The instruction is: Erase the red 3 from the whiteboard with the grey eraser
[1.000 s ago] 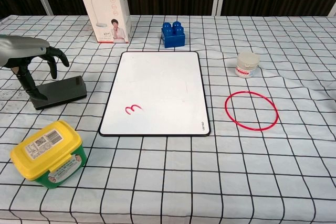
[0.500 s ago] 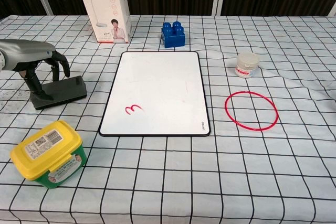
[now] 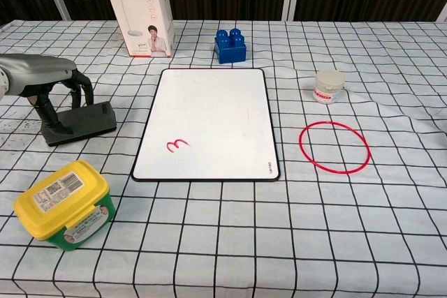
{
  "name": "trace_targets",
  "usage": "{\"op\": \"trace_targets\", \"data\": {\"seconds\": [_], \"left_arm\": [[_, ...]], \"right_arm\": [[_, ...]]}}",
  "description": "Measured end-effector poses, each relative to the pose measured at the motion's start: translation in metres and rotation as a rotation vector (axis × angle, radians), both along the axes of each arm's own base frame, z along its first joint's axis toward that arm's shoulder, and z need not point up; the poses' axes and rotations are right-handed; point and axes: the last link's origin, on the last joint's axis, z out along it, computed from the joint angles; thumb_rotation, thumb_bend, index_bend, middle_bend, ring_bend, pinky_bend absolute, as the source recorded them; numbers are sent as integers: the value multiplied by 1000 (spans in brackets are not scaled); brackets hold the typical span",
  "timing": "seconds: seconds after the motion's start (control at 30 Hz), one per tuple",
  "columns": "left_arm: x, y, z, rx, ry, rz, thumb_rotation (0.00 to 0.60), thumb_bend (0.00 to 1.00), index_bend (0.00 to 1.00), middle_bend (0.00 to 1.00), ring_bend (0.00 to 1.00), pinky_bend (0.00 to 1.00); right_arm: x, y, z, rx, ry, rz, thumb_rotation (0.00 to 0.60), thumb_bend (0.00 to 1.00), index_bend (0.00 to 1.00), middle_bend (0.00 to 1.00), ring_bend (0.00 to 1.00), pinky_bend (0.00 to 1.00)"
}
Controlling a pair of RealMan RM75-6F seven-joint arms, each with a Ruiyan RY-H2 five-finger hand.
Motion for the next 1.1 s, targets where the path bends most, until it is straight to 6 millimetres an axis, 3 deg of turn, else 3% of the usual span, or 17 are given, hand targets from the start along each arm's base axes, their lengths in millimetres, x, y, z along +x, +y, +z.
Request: {"op": "trace_targets", "data": {"seconds": [0.33,0.67,0.9,1.1], "left_arm": [[-1,1,2,13,0,4,600,228,369,461,54,68],[11,2,24,54,-44,-17,600,244,369,458,54,68],[43,9,30,54,-83,-103,600,244,369,458,54,68],[72,12,15,15,-46,-197,600,244,370,458,54,67]], "right_arm": [[0,0,0,-1,-4,-1,600,56,0,50,176,204],[1,0,0,-1,-6,0,600,55,0,50,175,204],[1,0,0,-4,-7,-1,600,56,0,50,176,204],[1,0,0,-3,-7,-1,600,55,0,50,176,204]]}}
